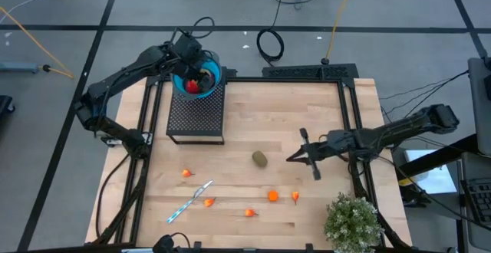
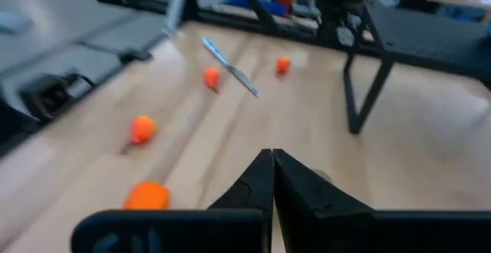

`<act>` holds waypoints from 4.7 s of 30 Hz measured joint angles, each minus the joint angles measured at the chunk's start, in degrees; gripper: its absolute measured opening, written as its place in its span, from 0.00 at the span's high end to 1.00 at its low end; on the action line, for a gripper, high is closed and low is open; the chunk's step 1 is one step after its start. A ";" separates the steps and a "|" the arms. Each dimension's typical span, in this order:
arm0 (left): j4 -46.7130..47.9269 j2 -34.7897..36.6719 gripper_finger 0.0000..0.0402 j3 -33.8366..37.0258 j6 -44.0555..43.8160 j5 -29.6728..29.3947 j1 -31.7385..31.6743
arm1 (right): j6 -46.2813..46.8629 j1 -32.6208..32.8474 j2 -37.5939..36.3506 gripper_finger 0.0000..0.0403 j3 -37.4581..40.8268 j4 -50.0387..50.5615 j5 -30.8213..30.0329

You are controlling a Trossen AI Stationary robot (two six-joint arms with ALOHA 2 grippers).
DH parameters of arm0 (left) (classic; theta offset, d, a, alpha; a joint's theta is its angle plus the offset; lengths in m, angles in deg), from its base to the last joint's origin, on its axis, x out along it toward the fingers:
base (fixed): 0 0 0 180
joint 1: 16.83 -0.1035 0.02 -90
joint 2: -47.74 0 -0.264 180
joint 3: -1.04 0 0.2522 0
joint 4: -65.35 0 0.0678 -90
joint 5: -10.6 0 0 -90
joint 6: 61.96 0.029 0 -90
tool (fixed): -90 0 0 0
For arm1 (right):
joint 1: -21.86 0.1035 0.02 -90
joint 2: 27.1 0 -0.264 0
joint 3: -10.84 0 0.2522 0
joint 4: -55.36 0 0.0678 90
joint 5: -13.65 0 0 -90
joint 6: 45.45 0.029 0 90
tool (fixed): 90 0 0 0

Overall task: Pick & Place Fruit
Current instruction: Put the right kiwi into the blue strainer bowl on the shelf, then put the kiwi into the blue strainer bowl on the shelf

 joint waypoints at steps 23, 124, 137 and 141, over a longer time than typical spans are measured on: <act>0.02 0.00 0.46 0.02 -0.72 -0.08 0.00 | 5.16 -1.09 -35.37 1.00 14.85 7.48 -1.34; 11.82 6.31 0.33 -8.52 -10.48 -7.80 8.06 | 6.62 -1.05 -39.45 1.00 14.76 13.30 -1.30; 16.71 7.36 0.65 -8.46 -15.13 -22.22 29.17 | 6.64 -1.06 -39.45 1.00 14.76 13.30 -1.24; 16.46 7.39 0.74 -7.67 -17.56 -24.24 34.31 | 6.64 -1.02 -39.45 1.00 14.76 13.37 -1.14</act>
